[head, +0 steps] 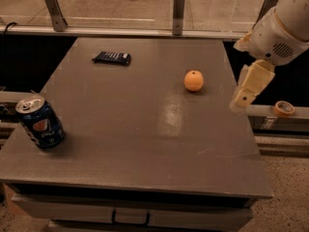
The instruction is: Move orange near pepsi can
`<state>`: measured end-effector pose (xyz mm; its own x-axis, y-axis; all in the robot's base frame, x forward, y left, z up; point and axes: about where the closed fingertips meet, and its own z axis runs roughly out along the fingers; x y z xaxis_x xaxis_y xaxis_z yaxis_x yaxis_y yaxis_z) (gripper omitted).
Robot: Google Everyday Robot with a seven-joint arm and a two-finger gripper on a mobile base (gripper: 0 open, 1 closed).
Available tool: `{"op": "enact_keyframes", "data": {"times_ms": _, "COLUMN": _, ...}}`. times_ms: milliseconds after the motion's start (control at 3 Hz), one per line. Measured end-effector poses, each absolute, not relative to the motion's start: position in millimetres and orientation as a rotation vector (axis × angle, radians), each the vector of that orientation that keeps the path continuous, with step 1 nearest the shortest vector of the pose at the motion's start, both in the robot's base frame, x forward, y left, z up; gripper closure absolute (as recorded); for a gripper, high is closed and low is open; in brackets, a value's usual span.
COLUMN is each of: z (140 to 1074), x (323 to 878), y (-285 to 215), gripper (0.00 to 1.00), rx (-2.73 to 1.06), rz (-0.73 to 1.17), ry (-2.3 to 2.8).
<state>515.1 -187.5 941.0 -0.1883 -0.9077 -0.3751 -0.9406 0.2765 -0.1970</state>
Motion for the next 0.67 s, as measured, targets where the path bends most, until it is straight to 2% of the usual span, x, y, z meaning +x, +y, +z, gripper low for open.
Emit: {"op": "enact_keyframes", "data": {"times_ms": 667, "z": 906, "x": 571, "y": -151, "gripper": 0.0, "rx": -1.558, "rz": 0.295, "ry": 2.086}}
